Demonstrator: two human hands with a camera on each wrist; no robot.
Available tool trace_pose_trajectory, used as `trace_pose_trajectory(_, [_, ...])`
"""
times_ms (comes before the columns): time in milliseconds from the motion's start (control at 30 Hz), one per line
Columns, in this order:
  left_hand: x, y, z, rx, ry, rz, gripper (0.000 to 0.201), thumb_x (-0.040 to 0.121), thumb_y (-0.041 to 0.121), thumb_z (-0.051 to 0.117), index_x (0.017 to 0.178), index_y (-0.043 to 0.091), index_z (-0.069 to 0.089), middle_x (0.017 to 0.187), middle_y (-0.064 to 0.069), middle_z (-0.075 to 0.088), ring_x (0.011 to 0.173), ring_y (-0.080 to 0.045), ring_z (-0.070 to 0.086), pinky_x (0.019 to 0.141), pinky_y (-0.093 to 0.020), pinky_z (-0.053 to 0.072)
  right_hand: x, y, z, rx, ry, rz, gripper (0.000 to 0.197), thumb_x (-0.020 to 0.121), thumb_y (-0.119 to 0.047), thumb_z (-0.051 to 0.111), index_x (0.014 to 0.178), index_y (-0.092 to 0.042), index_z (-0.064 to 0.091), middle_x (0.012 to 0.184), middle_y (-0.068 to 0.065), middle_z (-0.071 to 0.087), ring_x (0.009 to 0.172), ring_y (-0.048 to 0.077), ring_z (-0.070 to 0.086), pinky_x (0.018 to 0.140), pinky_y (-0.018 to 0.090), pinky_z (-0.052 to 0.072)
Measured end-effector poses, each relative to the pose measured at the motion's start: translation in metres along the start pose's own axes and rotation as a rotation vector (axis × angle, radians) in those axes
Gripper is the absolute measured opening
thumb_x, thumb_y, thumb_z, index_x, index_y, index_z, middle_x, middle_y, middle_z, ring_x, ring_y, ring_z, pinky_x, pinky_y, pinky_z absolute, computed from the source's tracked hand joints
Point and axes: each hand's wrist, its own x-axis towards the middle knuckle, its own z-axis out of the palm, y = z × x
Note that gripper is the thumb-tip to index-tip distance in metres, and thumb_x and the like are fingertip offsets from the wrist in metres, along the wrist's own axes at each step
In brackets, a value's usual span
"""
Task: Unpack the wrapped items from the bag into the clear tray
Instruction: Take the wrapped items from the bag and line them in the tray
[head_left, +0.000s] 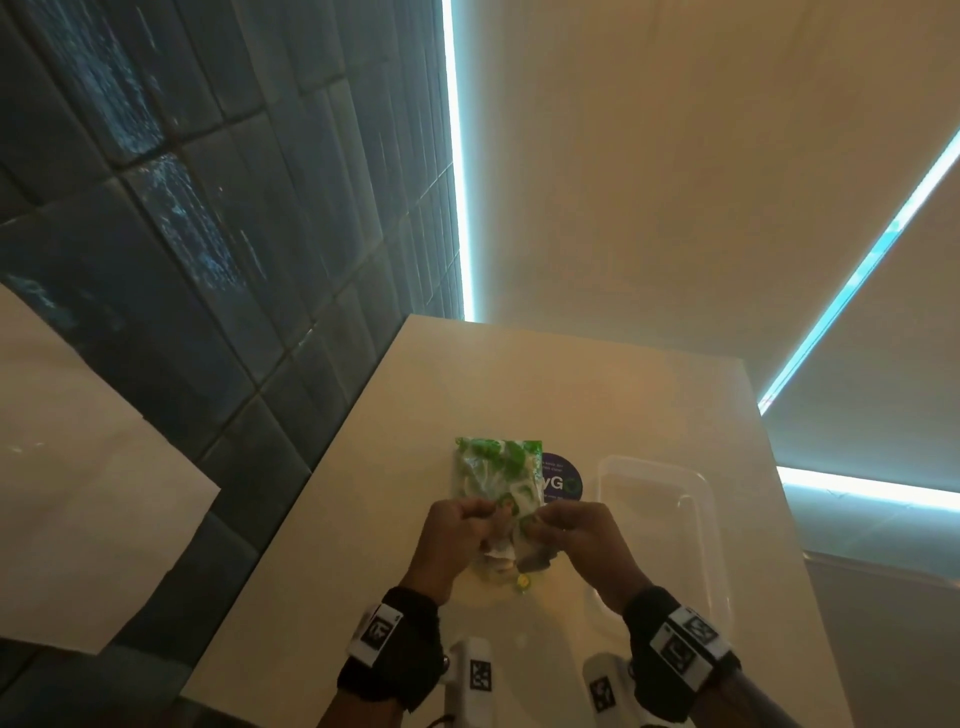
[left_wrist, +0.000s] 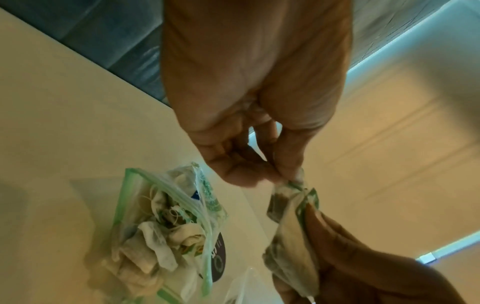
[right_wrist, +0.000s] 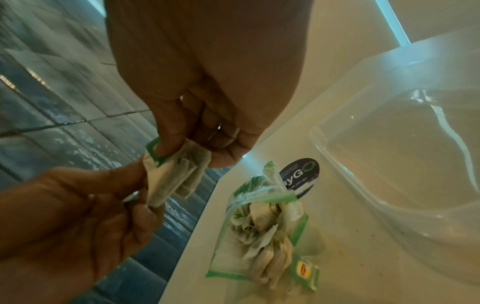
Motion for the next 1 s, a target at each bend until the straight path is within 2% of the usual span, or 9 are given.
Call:
trace_pose_trajectory(67, [0.000, 0.001, 0.003, 0.006, 0.059, 0.011, 0.012, 0.085, 0.017, 0.072, 0.088, 0.006, 0.076, 0.078, -0.005, 0.073, 0.069, -0.013, 0.065, 0.053, -0.020, 0.052, -0.001, 0.000, -0.002, 0.073, 0.014, 0.046, 0.005, 0.084, -0.004, 0.070, 0.082, -0.001, 0.074, 0.074, 0.005, 0.071, 0.069, 0.012, 0.064, 0.066, 0.025, 0.052])
trace_pose_trajectory(200, [0.006, -0.001, 0.001, 0.105, 0.144, 0.073, 0.010, 0.077, 0.018, 0.080, 0.085, 0.014, 0.075, 0.080, -0.004, 0.075, 0.071, -0.014, 0.068, 0.060, -0.024, 0.053, -0.002, -0.007, -0.007, 0.191, 0.004, 0.094, 0.013, 0.082, -0.004, 0.070, 0.088, 0.008, 0.070, 0.092, 0.028, 0.068, 0.081, 0.027, 0.064, 0.075, 0.036, 0.054])
trace_pose_trajectory(300, [0.005, 0.001, 0.004, 0.212, 0.146, 0.116, 0.013, 0.074, 0.014, 0.081, 0.081, 0.020, 0.073, 0.081, -0.004, 0.075, 0.071, -0.012, 0.068, 0.062, -0.024, 0.052, 0.001, -0.014, -0.008, 0.266, -0.024, 0.131, 0.025, 0.081, -0.004, 0.069, 0.094, 0.017, 0.065, 0.100, 0.036, 0.063, 0.085, 0.032, 0.063, 0.080, 0.043, 0.055])
trace_pose_trajectory(367, [0.004, 0.003, 0.006, 0.230, 0.112, 0.130, 0.013, 0.076, 0.008, 0.079, 0.084, 0.017, 0.073, 0.083, -0.003, 0.074, 0.073, -0.012, 0.067, 0.062, -0.021, 0.051, 0.004, -0.015, -0.007, 0.283, -0.014, 0.165, 0.028, 0.081, -0.005, 0.071, 0.095, 0.018, 0.064, 0.097, 0.035, 0.063, 0.085, 0.033, 0.063, 0.084, 0.049, 0.055])
trace_pose_trajectory(433, [0.003, 0.004, 0.008, 0.201, 0.069, 0.127, 0.014, 0.078, 0.007, 0.077, 0.089, 0.013, 0.074, 0.085, -0.003, 0.074, 0.074, -0.011, 0.067, 0.061, -0.018, 0.051, 0.005, -0.014, -0.007, 0.279, -0.004, 0.198, 0.029, 0.080, -0.008, 0.074, 0.094, 0.015, 0.064, 0.092, 0.027, 0.065, 0.085, 0.033, 0.061, 0.083, 0.052, 0.052])
trace_pose_trajectory(533, [0.002, 0.005, 0.010, 0.155, 0.022, 0.117, 0.012, 0.078, 0.010, 0.078, 0.087, 0.017, 0.074, 0.082, 0.000, 0.074, 0.074, -0.011, 0.068, 0.064, -0.023, 0.053, 0.004, -0.013, -0.008, 0.307, 0.017, 0.220, 0.033, 0.082, -0.008, 0.072, 0.098, 0.018, 0.060, 0.092, 0.021, 0.064, 0.086, 0.030, 0.061, 0.080, 0.044, 0.051])
trace_pose_trajectory(733, [0.003, 0.003, 0.012, 0.106, -0.005, 0.104, 0.008, 0.080, 0.013, 0.076, 0.088, 0.014, 0.077, 0.083, -0.005, 0.075, 0.079, -0.019, 0.070, 0.077, -0.040, 0.059, 0.002, -0.016, -0.009, 0.327, 0.045, 0.199, 0.033, 0.081, -0.003, 0.072, 0.097, 0.022, 0.058, 0.089, 0.022, 0.066, 0.083, 0.030, 0.066, 0.079, 0.043, 0.058])
trace_pose_trajectory(900, [0.003, 0.002, 0.016, 0.112, -0.031, 0.084, 0.014, 0.082, 0.023, 0.076, 0.093, 0.015, 0.077, 0.083, -0.003, 0.075, 0.075, -0.014, 0.068, 0.065, -0.033, 0.056, 0.003, -0.014, -0.011, 0.321, 0.121, 0.144, 0.021, 0.078, 0.003, 0.072, 0.088, 0.017, 0.062, 0.081, 0.019, 0.067, 0.076, 0.030, 0.065, 0.075, 0.045, 0.057])
trace_pose_trajectory(1000, [0.005, 0.001, 0.019, 0.127, -0.024, 0.071, 0.020, 0.077, 0.018, 0.080, 0.096, 0.012, 0.076, 0.089, -0.003, 0.076, 0.084, -0.017, 0.072, 0.071, -0.036, 0.059, 0.002, -0.012, -0.009, 0.317, 0.124, 0.101, 0.019, 0.078, 0.001, 0.073, 0.090, 0.013, 0.065, 0.080, 0.019, 0.068, 0.074, 0.027, 0.066, 0.070, 0.038, 0.058])
